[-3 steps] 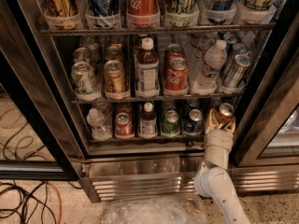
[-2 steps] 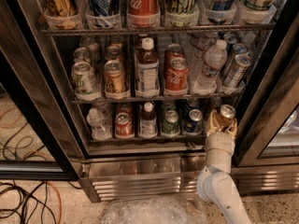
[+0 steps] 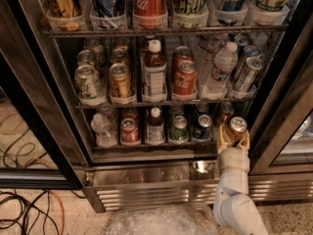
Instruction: Pick orange can from bottom shelf of fridge
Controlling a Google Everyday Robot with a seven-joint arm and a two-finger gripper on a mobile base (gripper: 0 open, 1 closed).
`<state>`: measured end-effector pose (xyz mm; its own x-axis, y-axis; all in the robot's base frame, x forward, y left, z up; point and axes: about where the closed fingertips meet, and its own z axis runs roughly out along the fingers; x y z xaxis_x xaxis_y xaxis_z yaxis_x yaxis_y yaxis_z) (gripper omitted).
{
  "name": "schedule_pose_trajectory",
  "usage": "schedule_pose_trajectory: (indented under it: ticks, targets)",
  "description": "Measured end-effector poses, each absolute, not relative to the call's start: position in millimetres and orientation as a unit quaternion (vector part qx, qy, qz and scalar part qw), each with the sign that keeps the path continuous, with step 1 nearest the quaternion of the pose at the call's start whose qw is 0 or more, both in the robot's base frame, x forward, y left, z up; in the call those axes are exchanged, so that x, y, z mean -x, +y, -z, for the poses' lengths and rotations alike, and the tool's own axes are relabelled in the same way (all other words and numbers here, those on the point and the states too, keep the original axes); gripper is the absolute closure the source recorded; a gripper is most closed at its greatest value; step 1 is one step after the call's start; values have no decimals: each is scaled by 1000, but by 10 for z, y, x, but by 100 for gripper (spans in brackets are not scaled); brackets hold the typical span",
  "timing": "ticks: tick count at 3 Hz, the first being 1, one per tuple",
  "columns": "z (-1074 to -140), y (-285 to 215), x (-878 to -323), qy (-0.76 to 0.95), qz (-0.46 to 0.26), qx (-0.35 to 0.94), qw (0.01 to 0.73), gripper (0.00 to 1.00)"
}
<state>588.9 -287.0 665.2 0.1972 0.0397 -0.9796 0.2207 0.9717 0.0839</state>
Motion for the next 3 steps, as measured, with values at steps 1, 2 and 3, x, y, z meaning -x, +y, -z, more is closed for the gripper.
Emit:
schedule_pose_trajectory:
  ticks: [1,2,3]
  targets:
    - [-6614,-2717,-5698,643,31,-69,762,100]
    - [-6589,-2486,-5485,655,-9,-25,755,100]
    - [-6603,-2239,-5288,659,-52,17,750,100]
